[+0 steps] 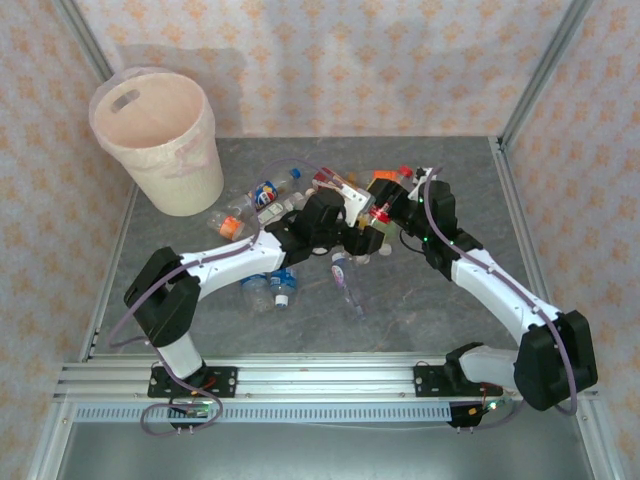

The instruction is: Put the plastic bottles in the bin

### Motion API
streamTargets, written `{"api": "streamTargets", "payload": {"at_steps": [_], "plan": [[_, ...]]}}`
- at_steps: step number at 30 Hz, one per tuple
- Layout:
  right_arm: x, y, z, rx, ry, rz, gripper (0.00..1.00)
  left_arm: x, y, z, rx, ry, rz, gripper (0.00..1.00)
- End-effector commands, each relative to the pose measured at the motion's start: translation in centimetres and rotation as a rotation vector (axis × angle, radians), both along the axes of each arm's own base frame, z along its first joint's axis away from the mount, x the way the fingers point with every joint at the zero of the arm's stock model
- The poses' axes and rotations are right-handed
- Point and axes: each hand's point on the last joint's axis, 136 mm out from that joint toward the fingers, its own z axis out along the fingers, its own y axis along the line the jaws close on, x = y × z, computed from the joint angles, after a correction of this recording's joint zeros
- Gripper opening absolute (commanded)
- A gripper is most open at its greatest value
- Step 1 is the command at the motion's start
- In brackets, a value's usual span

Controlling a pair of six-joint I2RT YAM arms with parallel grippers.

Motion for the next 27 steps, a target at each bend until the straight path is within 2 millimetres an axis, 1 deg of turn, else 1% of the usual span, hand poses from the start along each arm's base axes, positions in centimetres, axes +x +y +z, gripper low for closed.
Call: {"api": "streamTargets", "payload": {"at_steps": [1,4,6,10,12,14,16,18,20,22,24,25,27], "plan": [[-0.8,0.4,7.1,0.092,-0.157,0.034,0.79,1.1,1.8,0.2,0.042,-0.05,0.103,0.62],[-1.1,-0.1,8.4,0.112,-0.182,0.017,0.81,1.8,2.4,-0.3,0.046,-0.05,0.141,0.56],[-1.0,-0.6,8.1,0.09,-0.174,-0.01,0.82,1.8,2.3,-0.8,0.044,-0.033,0.127,0.53],[-0.9,-0.5,7.3,0.086,-0.151,-0.003,0.83,1.7,1.8,-1.2,0.028,-0.014,0.104,0.44],[-1.0,-0.7,7.6,0.086,-0.163,-0.009,0.83,2.3,2.4,-0.8,0.008,-0.021,0.144,0.42],[-1.1,-1.4,8.3,0.091,-0.188,-0.028,0.85,3.1,3.5,-0.4,-0.005,-0.03,0.197,0.42],[-1.7,-2.3,9.8,0.101,-0.245,-0.049,0.87,3.9,5.3,0.2,-0.006,-0.049,0.268,0.42],[-2.5,-3.4,11.0,0.089,-0.307,-0.078,0.91,4.4,7.7,1.2,0.008,-0.084,0.349,0.4],[-3.2,-4.4,11.5,0.054,-0.348,-0.112,0.99,5.0,10.4,2.4,0.035,-0.119,0.438,0.39],[-3.7,-5.3,11.4,0.012,-0.376,-0.15,0.99,5.7,13.5,4.0,0.068,-0.153,0.544,0.38],[-4.0,-6.3,10.8,-0.025,-0.387,-0.192,0.99,6.2,16.8,6.4,0.092,-0.206,0.648,0.38],[-4.1,-6.8,10.5,-0.039,-0.391,-0.215,0.99,6.2,18.0,7.7,0.102,-0.238,0.682,0.38],[-4.2,-7.8,9.5,-0.053,-0.385,-0.266,0.99,6.2,20.9,11.3,0.149,-0.343,0.773,0.38]]}}
